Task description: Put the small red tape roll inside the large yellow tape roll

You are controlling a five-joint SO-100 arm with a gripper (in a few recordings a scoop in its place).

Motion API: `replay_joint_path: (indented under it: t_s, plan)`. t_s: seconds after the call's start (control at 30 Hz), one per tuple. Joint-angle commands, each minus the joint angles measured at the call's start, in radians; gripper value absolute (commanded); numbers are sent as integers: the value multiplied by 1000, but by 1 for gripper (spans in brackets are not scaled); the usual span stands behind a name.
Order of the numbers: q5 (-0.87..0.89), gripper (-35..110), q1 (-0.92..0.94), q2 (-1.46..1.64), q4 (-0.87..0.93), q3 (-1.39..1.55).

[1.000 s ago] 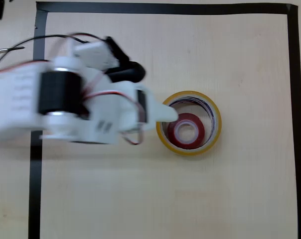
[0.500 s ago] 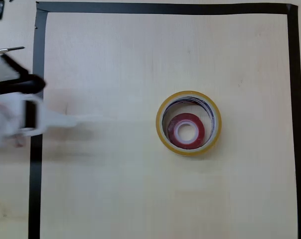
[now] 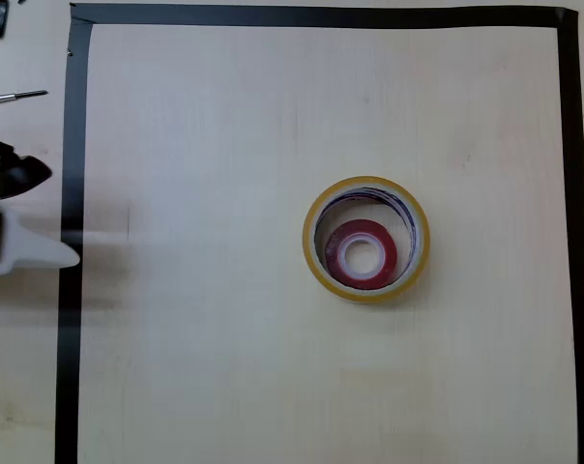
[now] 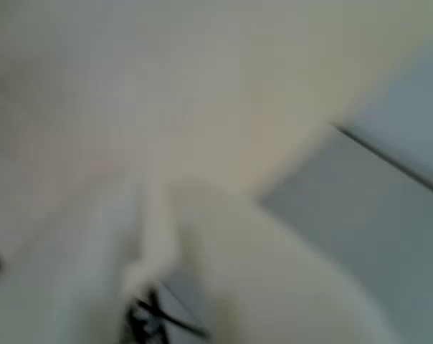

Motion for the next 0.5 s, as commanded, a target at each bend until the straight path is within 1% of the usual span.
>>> replay_joint_path:
  t_s: [0.0,0.47]
  plan:
    - [-15,0,-28,28,-9,87]
    - [-8,0,-28,28,-15,106]
